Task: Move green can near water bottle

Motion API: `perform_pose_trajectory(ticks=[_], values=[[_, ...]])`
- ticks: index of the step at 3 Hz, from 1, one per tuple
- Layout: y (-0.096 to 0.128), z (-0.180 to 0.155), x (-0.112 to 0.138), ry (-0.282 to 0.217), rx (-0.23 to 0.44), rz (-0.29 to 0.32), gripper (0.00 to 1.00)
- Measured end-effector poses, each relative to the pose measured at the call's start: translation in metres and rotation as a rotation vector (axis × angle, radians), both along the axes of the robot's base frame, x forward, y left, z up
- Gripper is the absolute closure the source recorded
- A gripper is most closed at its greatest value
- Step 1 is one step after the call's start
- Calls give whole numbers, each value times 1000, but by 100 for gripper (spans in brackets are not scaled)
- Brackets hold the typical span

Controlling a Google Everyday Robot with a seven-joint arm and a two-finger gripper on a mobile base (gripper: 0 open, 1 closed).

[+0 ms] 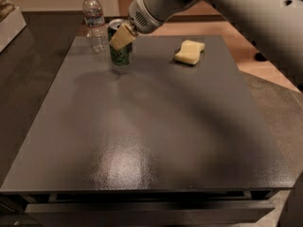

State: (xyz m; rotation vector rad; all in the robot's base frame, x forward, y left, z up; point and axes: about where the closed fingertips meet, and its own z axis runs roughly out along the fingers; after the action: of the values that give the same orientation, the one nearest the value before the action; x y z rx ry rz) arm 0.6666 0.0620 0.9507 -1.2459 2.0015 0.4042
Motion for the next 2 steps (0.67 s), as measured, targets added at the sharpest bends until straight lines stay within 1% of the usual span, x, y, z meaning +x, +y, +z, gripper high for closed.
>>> perform_pose_trajectory(ticks=[1, 2], values=[[16, 3, 23, -35, -4, -6, 100], [33, 0, 43, -48, -26, -1, 100]])
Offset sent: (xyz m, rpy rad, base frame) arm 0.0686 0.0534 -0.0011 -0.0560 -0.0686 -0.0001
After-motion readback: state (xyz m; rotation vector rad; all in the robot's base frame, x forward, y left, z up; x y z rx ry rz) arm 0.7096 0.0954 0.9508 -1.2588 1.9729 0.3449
